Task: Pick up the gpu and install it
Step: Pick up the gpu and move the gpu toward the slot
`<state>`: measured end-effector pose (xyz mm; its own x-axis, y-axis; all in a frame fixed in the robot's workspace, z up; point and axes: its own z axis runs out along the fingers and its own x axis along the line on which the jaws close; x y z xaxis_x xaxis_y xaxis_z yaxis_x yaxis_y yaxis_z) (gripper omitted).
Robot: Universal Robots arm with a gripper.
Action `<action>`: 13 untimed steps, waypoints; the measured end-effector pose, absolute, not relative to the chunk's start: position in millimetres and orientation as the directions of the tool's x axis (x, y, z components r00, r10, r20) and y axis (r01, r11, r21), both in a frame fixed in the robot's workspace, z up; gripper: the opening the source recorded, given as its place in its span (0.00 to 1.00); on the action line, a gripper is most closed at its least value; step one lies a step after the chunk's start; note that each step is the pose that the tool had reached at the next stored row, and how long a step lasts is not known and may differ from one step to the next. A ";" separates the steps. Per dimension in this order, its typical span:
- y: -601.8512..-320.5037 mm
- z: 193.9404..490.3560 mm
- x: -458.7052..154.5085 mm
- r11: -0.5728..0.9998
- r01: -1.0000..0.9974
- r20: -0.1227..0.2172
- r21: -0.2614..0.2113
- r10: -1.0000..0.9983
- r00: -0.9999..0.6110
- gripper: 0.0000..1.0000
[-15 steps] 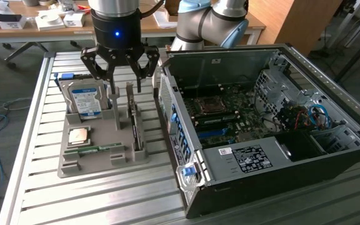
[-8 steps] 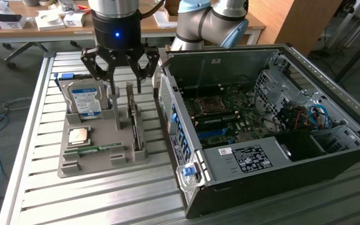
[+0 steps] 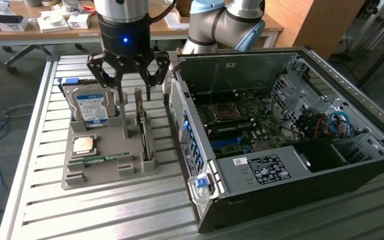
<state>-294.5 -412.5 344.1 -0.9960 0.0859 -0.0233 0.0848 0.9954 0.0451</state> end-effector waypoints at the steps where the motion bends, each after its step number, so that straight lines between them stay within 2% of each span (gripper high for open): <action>1: -412.5 343.4 -294.5 0.995 0.085 -0.023 0.045 0.086 -0.996 0.59; 13: -412.5 341.9 -294.4 0.995 0.085 -0.024 0.045 0.086 -0.996 0.59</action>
<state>-294.4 -412.5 341.9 -0.9960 0.0859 -0.0236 0.0848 0.9954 0.0453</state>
